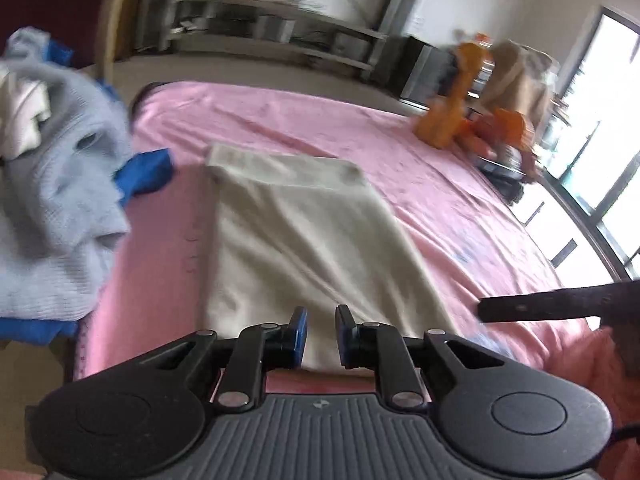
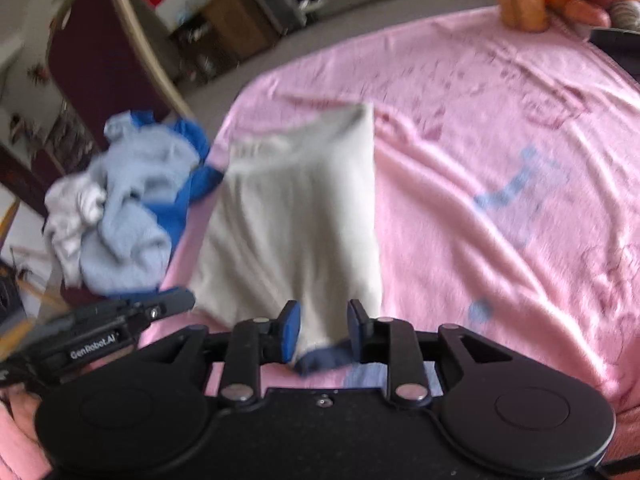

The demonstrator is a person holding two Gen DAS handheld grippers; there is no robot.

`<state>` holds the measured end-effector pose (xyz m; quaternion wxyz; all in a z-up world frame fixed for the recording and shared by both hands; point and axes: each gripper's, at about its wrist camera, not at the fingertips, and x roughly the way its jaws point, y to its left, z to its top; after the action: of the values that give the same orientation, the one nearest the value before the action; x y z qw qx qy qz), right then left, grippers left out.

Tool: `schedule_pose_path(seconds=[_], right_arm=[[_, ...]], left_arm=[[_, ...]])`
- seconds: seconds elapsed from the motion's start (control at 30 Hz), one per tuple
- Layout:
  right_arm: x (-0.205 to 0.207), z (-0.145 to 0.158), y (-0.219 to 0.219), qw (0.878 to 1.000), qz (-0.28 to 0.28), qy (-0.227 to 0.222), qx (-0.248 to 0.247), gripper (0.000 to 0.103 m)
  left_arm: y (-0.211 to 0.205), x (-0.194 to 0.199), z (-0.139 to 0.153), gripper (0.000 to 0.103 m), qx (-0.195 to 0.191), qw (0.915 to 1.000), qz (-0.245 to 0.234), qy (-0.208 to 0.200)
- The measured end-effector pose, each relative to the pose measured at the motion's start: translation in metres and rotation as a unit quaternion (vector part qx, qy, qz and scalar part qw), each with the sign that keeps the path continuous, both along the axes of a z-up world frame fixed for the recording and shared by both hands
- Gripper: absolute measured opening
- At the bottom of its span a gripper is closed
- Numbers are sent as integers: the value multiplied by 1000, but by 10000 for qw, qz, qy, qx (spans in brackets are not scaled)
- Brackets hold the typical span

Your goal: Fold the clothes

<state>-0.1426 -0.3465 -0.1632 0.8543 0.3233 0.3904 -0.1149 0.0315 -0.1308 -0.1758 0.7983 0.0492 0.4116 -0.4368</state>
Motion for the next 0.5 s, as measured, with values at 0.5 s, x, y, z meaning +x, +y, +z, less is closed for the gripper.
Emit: schedule_pose_path(seconds=[0.5], right_arm=[[38,-50,10,9980,452,297,318,18]], left_arm=[[-12,18,-24,26,1278,9890,674,-315]])
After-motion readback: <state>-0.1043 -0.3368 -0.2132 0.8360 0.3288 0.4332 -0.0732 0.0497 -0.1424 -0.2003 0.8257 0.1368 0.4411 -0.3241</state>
